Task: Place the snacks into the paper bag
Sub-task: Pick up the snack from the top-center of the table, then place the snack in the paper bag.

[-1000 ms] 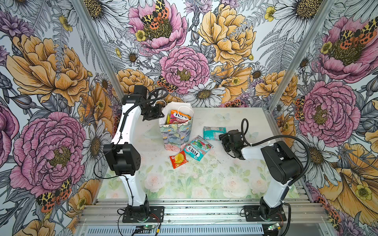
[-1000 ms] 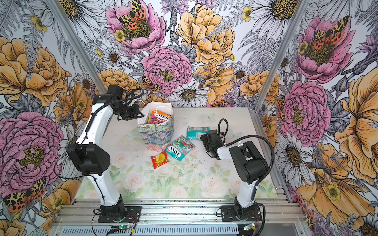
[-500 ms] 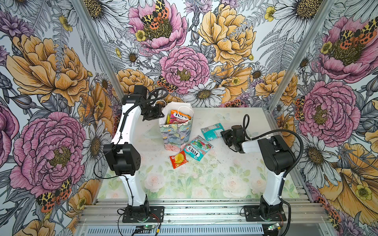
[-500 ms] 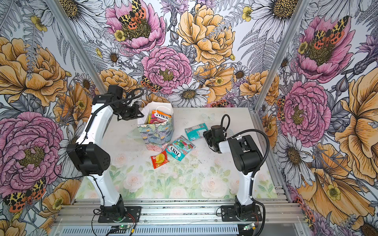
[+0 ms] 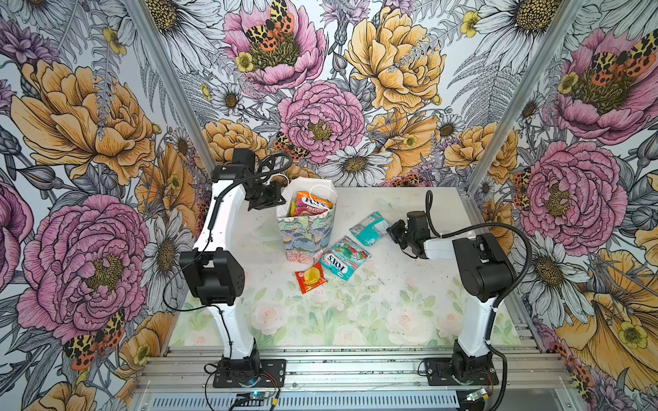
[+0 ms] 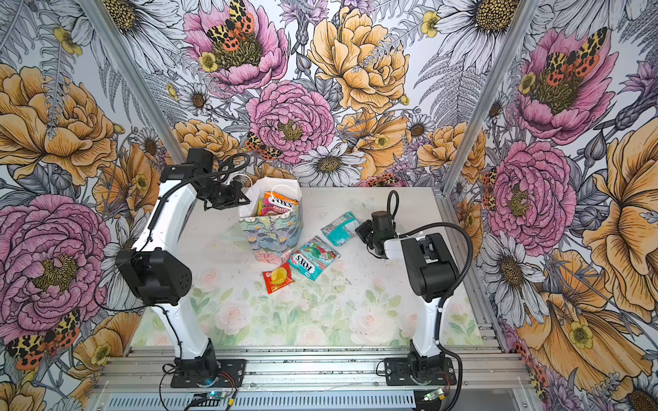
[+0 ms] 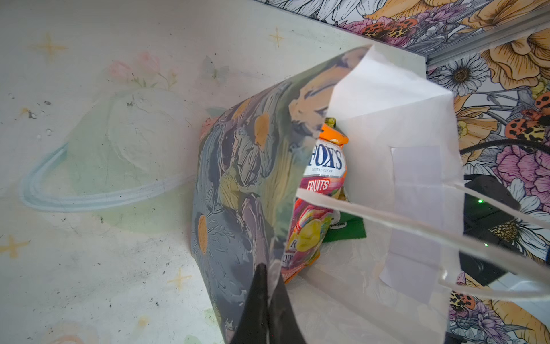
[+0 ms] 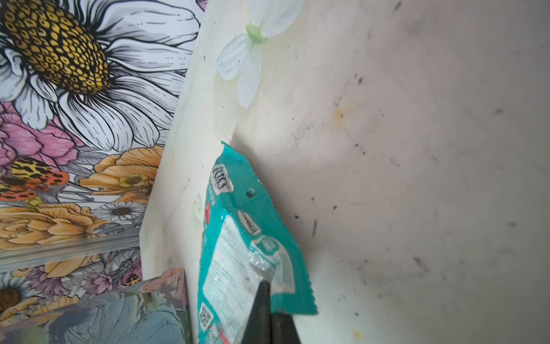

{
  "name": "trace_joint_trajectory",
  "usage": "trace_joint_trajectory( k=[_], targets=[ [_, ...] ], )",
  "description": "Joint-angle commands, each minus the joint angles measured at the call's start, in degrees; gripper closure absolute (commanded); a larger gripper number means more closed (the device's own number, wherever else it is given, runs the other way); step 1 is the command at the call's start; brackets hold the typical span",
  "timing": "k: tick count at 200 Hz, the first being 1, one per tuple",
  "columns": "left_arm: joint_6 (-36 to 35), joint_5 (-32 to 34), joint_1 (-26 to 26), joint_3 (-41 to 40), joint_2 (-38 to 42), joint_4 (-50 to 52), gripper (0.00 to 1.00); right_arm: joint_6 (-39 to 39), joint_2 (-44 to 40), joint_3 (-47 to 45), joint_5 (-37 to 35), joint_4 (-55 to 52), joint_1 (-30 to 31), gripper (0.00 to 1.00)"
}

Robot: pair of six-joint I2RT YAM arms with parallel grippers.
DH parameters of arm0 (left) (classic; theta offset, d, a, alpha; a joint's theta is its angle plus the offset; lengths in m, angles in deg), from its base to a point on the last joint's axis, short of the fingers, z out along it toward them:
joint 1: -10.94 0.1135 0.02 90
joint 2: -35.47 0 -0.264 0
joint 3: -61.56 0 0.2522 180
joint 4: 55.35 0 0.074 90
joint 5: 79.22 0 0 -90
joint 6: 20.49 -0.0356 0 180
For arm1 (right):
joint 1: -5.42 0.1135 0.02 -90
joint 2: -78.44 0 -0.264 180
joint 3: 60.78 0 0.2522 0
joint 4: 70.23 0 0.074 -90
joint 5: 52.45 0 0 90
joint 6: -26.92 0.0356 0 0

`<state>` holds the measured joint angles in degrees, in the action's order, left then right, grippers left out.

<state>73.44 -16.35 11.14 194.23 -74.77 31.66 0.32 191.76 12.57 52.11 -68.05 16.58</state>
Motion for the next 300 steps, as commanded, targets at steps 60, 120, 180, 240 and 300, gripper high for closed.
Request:
trace_joint_trajectory(
  k=[60, 120, 180, 240, 300],
  targets=[
    [-0.67, -2.15, 0.76, 0.09, 1.11, 0.88, 1.0, -14.9, -13.49, 5.83, 3.32, -14.8, -0.04, 1.0],
    [-0.58, -2.22, 0.5, 0.28, 1.16, 0.89, 1.0, -17.73, -20.79, 11.33, 3.33, -20.87, 2.38, 1.0],
    [-0.54, -2.26, 0.11, 0.49, 1.46, 0.84, 1.0, -21.27, -23.04, 22.34, 1.96, -27.89, 6.58, 1.0],
    [-0.58, -2.31, 0.01, 0.45, 1.6, 0.89, 1.0, -22.33, -18.71, 37.69, 1.45, -29.58, 10.04, 1.0],
    [-0.58, -2.38, -0.21, 0.42, 1.51, 0.92, 1.0, -23.74, -9.16, 55.49, 1.23, -31.47, 13.25, 1.0]
  ],
)
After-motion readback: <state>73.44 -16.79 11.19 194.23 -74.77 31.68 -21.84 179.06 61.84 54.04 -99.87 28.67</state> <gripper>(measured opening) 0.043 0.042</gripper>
